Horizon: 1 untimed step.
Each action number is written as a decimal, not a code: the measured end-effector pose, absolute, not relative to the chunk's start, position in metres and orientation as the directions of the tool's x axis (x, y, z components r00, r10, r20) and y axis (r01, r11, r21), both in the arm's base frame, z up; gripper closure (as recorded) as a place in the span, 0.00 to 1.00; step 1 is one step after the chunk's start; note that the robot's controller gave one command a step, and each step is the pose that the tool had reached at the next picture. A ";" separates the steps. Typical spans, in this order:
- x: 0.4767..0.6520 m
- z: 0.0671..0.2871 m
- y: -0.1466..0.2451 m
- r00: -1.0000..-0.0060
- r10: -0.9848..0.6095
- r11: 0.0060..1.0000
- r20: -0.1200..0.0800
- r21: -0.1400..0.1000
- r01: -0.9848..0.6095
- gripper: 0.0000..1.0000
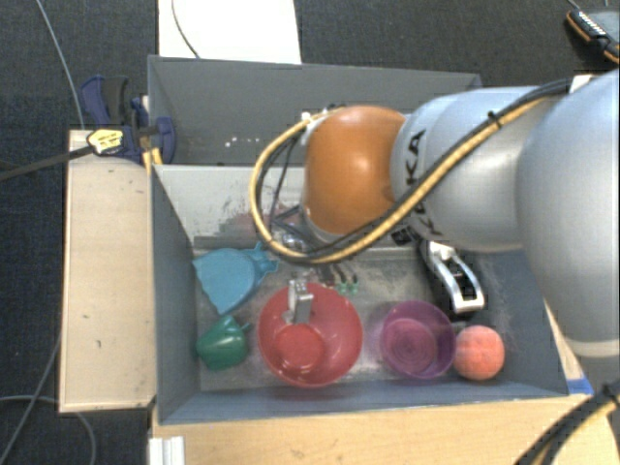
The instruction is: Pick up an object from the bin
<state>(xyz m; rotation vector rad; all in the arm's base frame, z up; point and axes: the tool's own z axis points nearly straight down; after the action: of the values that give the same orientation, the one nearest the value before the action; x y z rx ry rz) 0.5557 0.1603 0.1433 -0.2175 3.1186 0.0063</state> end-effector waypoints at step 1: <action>0.565 0.154 0.147 -0.939 -0.344 0.939 -0.024 0.000 -0.344 0.00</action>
Offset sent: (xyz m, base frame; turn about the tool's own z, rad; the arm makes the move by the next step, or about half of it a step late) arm 0.0082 -0.0058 -0.0214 0.0527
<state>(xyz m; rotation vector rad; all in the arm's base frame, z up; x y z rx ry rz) 0.5653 0.1475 0.1539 -0.5449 3.0694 0.0063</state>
